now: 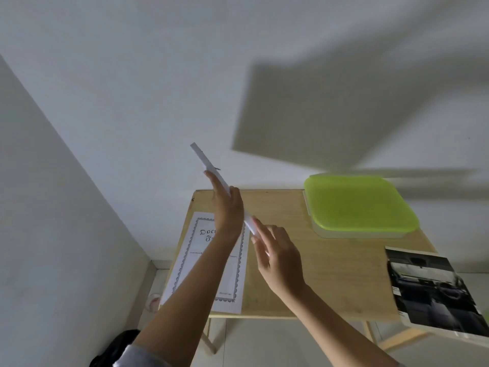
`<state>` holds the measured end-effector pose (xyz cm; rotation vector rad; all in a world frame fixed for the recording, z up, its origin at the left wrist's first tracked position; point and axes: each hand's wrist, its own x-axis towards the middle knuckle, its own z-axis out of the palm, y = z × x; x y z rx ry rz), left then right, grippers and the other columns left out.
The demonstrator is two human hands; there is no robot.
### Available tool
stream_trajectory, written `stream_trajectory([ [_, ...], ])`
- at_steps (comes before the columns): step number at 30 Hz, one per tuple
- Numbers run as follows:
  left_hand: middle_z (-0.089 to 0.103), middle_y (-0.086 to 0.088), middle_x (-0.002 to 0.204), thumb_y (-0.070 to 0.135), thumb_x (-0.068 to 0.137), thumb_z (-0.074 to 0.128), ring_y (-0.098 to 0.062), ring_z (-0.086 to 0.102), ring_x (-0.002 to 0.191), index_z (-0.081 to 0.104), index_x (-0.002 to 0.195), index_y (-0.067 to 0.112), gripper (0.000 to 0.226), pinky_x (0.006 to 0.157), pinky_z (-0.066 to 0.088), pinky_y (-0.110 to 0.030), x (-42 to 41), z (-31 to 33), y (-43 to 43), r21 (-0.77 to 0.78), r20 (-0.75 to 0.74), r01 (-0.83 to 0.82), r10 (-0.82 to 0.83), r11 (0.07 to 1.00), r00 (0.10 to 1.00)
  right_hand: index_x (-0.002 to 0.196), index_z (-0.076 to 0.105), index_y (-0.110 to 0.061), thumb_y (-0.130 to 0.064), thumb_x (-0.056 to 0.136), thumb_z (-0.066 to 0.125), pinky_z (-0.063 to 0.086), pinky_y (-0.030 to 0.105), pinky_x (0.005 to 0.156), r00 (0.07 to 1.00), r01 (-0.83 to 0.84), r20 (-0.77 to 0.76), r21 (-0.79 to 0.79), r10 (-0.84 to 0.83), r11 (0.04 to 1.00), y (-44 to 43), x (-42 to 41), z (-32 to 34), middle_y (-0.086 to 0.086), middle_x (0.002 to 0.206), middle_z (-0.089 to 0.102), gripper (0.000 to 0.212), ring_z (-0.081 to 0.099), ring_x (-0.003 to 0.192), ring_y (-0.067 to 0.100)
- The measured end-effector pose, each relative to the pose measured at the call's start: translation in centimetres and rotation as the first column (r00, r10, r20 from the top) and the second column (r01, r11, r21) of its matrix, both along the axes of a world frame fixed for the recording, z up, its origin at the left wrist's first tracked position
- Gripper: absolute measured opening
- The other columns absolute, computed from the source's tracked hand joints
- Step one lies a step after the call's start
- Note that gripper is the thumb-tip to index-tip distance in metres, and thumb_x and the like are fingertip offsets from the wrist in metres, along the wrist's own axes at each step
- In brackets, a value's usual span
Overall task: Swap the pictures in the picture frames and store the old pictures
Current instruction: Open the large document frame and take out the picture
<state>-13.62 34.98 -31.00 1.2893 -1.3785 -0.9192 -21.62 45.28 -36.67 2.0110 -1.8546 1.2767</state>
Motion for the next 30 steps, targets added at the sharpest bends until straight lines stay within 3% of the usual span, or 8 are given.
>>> stream_trajectory([
  [2,0.048,-0.008,0.074,0.008,0.096,0.033,-0.010,0.039,0.055,-0.002,0.149,0.019,0.064,0.045,0.035,-0.013,2.1,-0.4,-1.1,0.040,-0.074,-0.046,0.049,0.998,0.996,0.125,0.054,-0.017,-0.024,0.093,0.048,0.049,0.025,0.078,0.989,-0.093,0.123,0.036,0.088,0.995,-0.3,1.8,-0.3,0.000,0.103,0.061,0.034,0.055,0.092,0.012],
  [7,0.037,-0.006,0.066,0.010,0.094,0.040,-0.012,0.036,0.054,0.019,0.148,0.022,0.058,0.051,0.034,-0.028,7.7,-2.1,-3.0,0.125,-0.215,-0.049,0.076,0.991,0.974,0.122,0.057,-0.015,-0.028,0.096,0.043,0.043,0.018,0.094,0.878,-0.373,0.361,0.107,0.314,0.922,0.1,3.8,-1.3,-0.004,0.115,0.059,0.033,0.052,0.109,0.002],
  [11,0.062,-0.002,0.073,0.013,0.095,0.045,-0.012,0.054,0.058,0.038,0.140,0.023,0.047,0.053,0.049,-0.023,10.5,-3.1,-2.5,0.195,-0.302,0.012,0.049,0.981,0.952,0.121,0.057,-0.014,-0.019,0.091,0.046,0.034,0.009,0.097,0.908,-0.157,0.410,0.140,0.087,0.978,-1.7,1.2,-3.4,-0.007,0.113,0.057,0.032,0.052,0.108,0.007],
  [13,0.069,0.010,0.070,0.014,0.095,0.046,-0.006,0.061,0.057,0.043,0.136,0.026,0.043,0.054,0.054,-0.021,11.4,-4.4,-2.0,0.248,-0.334,0.019,0.067,0.969,0.940,0.123,0.055,-0.009,-0.013,0.091,0.052,0.035,0.018,0.101,0.894,-0.028,0.438,0.252,-0.088,0.967,-2.7,-0.8,-5.2,0.002,0.119,0.058,0.033,0.051,0.113,0.017],
  [17,0.072,-0.003,0.099,0.017,0.095,0.044,-0.018,0.065,0.079,0.051,0.131,0.023,0.037,0.068,0.056,-0.031,12.0,-7.8,-1.0,0.359,-0.423,0.105,0.062,0.927,0.904,0.134,0.044,-0.012,-0.016,0.093,0.051,0.039,0.028,0.092,0.692,-0.122,0.638,0.566,-0.339,0.815,-2.2,-2.9,-7.9,0.003,0.121,0.053,0.042,0.052,0.109,0.018],
  [20,0.063,-0.012,0.120,0.021,0.094,0.042,-0.027,0.063,0.094,0.051,0.131,0.025,0.038,0.076,0.053,-0.039,11.0,-10.4,-0.3,0.397,-0.406,0.181,-0.005,0.900,0.914,0.124,0.054,-0.016,-0.014,0.095,0.046,0.041,0.028,0.084,0.534,-0.213,0.756,0.553,-0.378,0.806,-0.6,-3.9,-9.8,-0.001,0.116,0.061,0.031,0.057,0.102,0.017],
  [26,0.065,-0.005,0.118,0.014,0.096,0.042,-0.023,0.063,0.100,0.046,0.136,0.025,0.041,0.086,0.053,-0.042,6.0,-13.8,1.4,0.528,-0.357,0.236,-0.039,0.816,0.933,0.113,0.060,-0.011,-0.001,0.092,0.046,0.046,0.019,0.070,0.473,-0.080,0.728,0.597,-0.497,0.798,3.3,-7.5,-12.2,-0.004,0.093,0.065,0.027,0.060,0.083,0.011],
  [30,0.068,0.007,0.111,0.002,0.092,0.042,-0.006,0.065,0.094,0.054,0.129,0.027,0.046,0.076,0.053,-0.022,3.1,-15.3,2.3,0.552,-0.262,0.299,-0.178,0.778,0.949,0.117,0.058,-0.015,-0.004,0.092,0.047,0.044,0.027,0.075,0.514,0.037,0.648,0.638,-0.562,0.769,5.9,-10.2,-13.2,0.001,0.096,0.065,0.029,0.059,0.085,0.018],
])
